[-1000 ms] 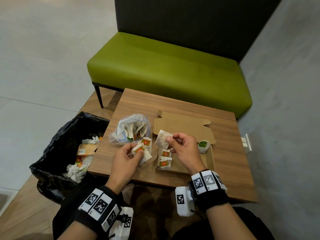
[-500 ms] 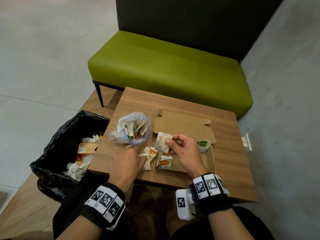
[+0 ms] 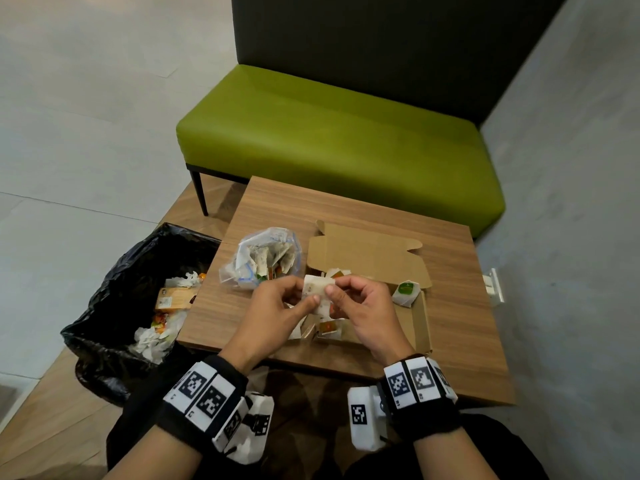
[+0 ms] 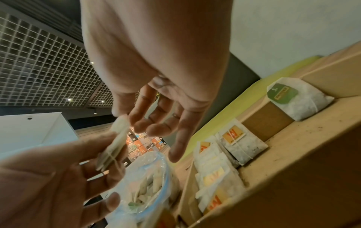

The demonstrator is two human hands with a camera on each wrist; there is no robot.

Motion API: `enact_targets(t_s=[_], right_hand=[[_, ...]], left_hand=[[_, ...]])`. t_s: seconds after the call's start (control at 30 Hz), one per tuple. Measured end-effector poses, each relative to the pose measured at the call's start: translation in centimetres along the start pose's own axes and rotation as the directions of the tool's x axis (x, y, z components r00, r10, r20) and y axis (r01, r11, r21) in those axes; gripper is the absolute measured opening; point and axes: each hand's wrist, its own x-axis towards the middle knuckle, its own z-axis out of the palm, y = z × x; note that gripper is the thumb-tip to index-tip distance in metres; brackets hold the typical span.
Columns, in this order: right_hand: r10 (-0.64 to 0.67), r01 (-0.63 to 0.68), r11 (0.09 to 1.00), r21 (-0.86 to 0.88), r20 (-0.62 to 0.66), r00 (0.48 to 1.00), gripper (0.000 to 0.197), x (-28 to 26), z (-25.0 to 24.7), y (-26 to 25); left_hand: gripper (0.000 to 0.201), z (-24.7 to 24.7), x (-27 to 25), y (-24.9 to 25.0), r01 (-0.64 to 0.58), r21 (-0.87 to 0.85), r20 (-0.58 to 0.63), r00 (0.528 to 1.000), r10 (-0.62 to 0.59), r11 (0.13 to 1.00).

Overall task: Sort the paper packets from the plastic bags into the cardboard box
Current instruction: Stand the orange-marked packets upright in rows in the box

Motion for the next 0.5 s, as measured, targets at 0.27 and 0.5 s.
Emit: enact_targets(t_s=[0.27, 0.5], right_hand=[[0.081, -0.022, 0.958, -0.286, 0.196, 0.977, 0.047, -1.7, -0.7, 0.9], [0.058, 0.105, 0.787, -0.607, 0.243, 0.968, 0.055, -1.4, 0.7, 0.9]], left_hand=[[0.008, -0.8, -0.5, 1.6, -0.006, -0.279, -0.102, 0.994, -0.024, 0.960], [0.010, -0.7, -0.9, 2.7, -0.028, -0.325, -0.095, 0.996, -0.003, 0.945]])
